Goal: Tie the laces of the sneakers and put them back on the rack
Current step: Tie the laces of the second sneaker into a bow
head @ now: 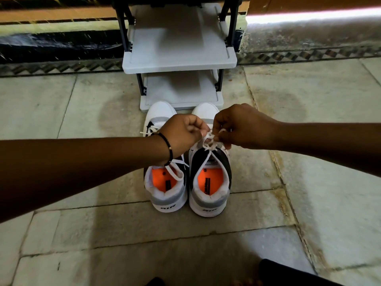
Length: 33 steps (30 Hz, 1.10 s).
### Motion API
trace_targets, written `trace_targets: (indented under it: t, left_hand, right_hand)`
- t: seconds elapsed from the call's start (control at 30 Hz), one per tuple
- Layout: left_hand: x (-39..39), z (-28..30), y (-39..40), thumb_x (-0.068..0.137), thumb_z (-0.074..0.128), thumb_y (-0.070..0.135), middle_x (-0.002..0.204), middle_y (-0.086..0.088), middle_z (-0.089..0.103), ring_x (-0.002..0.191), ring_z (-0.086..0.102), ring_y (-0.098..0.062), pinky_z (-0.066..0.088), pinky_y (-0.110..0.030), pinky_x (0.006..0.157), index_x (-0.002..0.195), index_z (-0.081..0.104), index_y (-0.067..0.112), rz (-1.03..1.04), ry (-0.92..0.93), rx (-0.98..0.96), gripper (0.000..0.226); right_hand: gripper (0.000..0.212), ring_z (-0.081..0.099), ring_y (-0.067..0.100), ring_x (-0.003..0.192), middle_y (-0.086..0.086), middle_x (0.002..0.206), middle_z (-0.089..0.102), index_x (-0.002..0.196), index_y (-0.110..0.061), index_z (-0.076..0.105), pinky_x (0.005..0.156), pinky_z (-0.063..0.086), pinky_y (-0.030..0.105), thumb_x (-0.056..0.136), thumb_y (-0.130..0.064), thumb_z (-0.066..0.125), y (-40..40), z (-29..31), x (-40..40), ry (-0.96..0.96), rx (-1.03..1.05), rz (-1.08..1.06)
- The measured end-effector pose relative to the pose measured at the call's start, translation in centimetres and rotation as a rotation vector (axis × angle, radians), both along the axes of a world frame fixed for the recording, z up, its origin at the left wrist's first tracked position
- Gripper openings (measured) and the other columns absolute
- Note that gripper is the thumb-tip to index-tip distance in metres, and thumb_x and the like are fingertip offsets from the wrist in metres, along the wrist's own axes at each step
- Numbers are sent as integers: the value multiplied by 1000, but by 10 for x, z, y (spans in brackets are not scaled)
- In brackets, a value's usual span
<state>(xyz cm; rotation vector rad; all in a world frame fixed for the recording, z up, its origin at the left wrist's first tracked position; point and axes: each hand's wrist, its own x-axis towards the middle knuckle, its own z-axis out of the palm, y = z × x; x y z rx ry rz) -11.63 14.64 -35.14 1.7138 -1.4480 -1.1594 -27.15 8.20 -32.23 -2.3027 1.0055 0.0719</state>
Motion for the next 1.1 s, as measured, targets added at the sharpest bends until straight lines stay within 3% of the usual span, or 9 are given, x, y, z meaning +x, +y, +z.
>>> trace_targets:
  t: [0.1,0.17,0.23,0.33,0.5,0.67,0.83,0.97,1.1]
  left_hand:
    - [3,2,1,81,59,3,76,-2,69,80,64,-15,48,-25,84,88,66,15,-131,-189,-62,16]
    - [6,6,0,78,64,8,78,-3,71,78,66,-13,49,-22,82,87,67,16,-194,-224,-83,13]
    - [9,9,-1,77,67,12,76,3,68,70,62,-4,48,-16,74,84,67,19,-254,-266,-92,9]
    - [9,11,-4,79,65,17,69,17,58,74,59,-11,45,-24,74,85,63,18,-361,-341,-83,6]
    - [30,9,-15,84,56,21,99,3,57,93,54,-18,42,-34,81,91,57,21,-663,-615,-255,6]
    - [45,10,-28,87,52,28,95,17,52,88,51,-10,31,-34,89,93,54,29,-784,-812,-265,7]
    - [51,9,-24,90,40,41,111,7,57,100,56,-21,27,-34,89,106,48,28,-975,-1088,-255,22]
    - [54,11,-25,89,34,44,102,5,63,94,58,-21,36,-38,90,105,51,29,-975,-1048,-224,27]
    - [53,7,-33,77,31,39,82,-4,67,74,58,-25,43,-32,74,93,54,23,-954,-972,-266,33]
  right_hand:
    - [10,65,3,61,1,69,73,92,-15,66,67,52,24,83,-16,62,1,1,-2,25,-24,55]
    - [10,60,-3,49,0,68,72,93,-16,65,53,47,11,84,-15,61,3,2,-6,19,26,58]
    - [12,54,-2,38,-1,66,71,95,-19,64,42,42,9,85,-14,60,5,2,-9,8,88,40]
    - [14,53,3,35,-1,65,71,97,-20,65,41,46,16,86,-14,59,6,2,-11,15,106,29]
    - [14,45,15,37,10,61,67,90,-15,72,38,40,19,86,-12,58,2,5,-15,-55,273,-107]
    - [15,38,13,32,10,55,62,92,-13,72,36,35,20,87,-11,58,0,2,-20,-8,299,-176]
    - [15,36,8,27,6,52,59,94,-14,70,33,34,17,89,-16,56,0,-4,-29,114,282,-157]
    - [16,28,12,28,12,54,53,94,-7,69,34,24,16,89,-9,54,-1,-5,-37,22,503,-290]
    - [18,26,12,29,12,52,49,93,-1,69,34,21,15,89,-5,52,-1,-7,-40,36,582,-349]
